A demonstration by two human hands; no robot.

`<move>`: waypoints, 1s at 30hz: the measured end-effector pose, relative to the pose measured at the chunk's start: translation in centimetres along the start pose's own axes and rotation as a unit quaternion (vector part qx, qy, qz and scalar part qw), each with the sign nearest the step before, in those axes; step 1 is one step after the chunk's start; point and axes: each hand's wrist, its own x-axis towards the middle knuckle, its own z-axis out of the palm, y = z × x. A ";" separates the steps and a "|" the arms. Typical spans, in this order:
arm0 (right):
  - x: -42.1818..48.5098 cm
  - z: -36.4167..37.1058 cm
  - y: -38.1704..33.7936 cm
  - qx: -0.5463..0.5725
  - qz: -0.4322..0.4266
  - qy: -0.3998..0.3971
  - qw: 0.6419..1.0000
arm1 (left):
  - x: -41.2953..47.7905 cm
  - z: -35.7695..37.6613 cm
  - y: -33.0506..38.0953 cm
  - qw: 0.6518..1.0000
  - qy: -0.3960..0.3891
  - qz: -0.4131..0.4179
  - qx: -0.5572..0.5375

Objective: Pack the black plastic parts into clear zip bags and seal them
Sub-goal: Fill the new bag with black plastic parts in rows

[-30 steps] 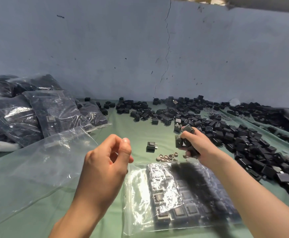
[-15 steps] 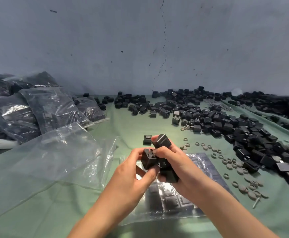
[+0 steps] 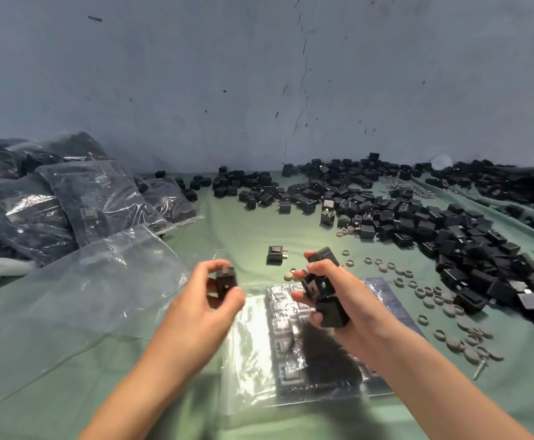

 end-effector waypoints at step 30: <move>1.0 -2.9 -1.3 0.064 -0.013 0.058 0.996 | 1.8 0.9 -2.7 0.955 -0.075 -0.267 -0.111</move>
